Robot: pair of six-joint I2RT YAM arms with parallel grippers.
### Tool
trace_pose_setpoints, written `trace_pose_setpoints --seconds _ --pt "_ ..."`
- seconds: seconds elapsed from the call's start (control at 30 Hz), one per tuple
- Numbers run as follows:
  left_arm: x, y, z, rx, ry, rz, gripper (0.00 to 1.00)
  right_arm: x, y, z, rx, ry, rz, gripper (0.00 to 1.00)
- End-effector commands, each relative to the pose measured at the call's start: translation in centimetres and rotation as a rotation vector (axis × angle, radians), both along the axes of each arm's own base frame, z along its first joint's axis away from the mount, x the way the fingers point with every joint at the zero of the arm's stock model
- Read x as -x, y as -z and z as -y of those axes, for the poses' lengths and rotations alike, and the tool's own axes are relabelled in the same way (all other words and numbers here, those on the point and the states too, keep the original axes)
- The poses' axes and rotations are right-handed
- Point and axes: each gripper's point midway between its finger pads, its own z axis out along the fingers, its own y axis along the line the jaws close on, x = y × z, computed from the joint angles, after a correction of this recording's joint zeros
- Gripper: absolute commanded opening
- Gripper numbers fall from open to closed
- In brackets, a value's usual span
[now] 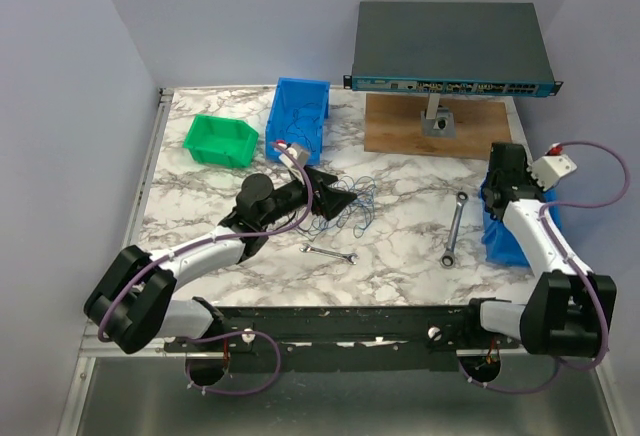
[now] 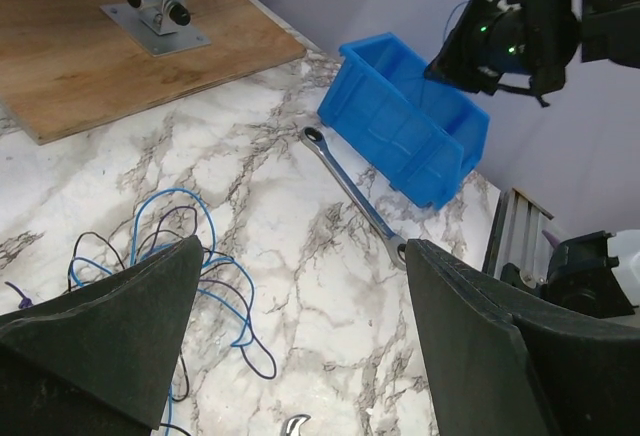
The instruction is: Untangle the cables
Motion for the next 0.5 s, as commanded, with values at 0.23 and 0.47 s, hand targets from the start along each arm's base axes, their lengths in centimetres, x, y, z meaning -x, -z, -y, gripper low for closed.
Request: trace_pose_setpoints --seconds 0.23,0.47 --pt "0.2 -1.1 0.2 0.020 0.032 0.029 0.84 -1.3 11.8 -2.7 -0.448 0.120 -0.067 0.01" --pt "0.5 -1.3 0.2 0.024 0.033 0.037 0.84 -1.9 8.9 -2.0 -0.471 0.095 0.024 0.77"
